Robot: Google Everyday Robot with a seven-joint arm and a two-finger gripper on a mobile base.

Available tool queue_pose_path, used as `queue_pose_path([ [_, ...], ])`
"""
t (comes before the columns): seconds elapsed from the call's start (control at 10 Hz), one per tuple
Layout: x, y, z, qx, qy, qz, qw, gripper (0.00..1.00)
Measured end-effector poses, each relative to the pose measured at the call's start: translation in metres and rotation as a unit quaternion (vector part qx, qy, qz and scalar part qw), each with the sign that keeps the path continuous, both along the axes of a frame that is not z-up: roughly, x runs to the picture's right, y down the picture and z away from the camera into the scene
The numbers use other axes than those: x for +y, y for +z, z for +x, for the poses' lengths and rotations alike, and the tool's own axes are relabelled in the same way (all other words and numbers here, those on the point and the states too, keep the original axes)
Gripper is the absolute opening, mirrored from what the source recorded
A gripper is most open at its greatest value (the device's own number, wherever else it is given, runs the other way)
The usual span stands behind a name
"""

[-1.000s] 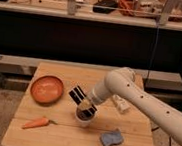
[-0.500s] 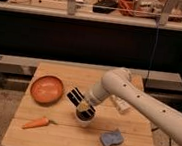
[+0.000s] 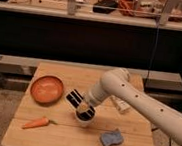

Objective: Place the eraser in the ceramic cup

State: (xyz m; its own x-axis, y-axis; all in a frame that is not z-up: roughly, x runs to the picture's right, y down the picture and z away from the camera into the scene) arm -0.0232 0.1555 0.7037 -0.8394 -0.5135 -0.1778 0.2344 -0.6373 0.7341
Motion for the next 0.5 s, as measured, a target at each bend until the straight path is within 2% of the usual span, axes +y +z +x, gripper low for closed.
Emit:
queue_pose_path([
  [0.1,0.001,-0.001,0.0,-0.001,-0.005,0.001,1.0,0.24],
  [0.5,0.007,-0.006,0.011,-0.014,-0.012,0.003,0.9998,0.66],
])
